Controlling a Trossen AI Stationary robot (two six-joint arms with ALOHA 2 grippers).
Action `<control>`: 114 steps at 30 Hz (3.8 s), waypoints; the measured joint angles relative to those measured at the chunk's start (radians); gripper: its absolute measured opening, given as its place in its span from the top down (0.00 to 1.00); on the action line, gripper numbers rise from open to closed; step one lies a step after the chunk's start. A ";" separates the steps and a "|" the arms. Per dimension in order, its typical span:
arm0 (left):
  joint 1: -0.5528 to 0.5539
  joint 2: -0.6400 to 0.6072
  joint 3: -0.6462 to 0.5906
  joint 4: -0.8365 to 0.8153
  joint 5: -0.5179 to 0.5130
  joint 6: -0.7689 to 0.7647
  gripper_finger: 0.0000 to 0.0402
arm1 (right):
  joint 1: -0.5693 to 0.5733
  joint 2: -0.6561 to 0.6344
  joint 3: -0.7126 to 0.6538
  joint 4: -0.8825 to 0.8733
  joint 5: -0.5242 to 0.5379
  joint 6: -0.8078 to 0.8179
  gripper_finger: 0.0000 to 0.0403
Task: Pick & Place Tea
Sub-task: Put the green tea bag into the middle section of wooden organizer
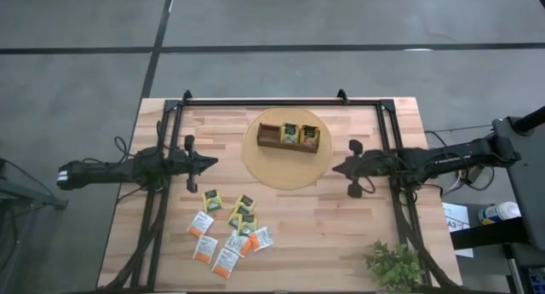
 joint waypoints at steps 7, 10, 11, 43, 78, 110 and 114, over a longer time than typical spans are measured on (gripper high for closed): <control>0.000 0.000 0.000 0.000 0.000 0.000 1.00 | -0.001 -0.205 -0.141 0.010 -0.001 -0.100 0.98; 0.000 0.000 0.000 0.000 0.000 0.000 1.00 | -0.001 -0.289 -0.182 0.011 -0.010 -0.135 0.98; 0.000 0.000 0.000 0.000 0.000 0.000 1.00 | 0.000 -0.312 -0.193 0.011 -0.010 -0.140 0.98; 0.000 0.000 0.000 0.000 0.000 0.000 1.00 | -0.001 -0.694 -0.335 0.162 -0.243 -0.156 0.98; 0.000 0.000 0.000 0.000 0.000 0.000 1.00 | 0.000 -0.771 -0.341 0.177 -0.232 -0.161 0.98; -0.001 0.000 0.000 0.387 0.048 -0.680 1.00 | 0.000 -0.771 -0.341 0.178 -0.232 -0.161 0.98; -0.001 0.000 0.023 0.558 0.094 -0.696 1.00 | 0.000 -0.771 -0.341 0.178 -0.232 -0.161 0.98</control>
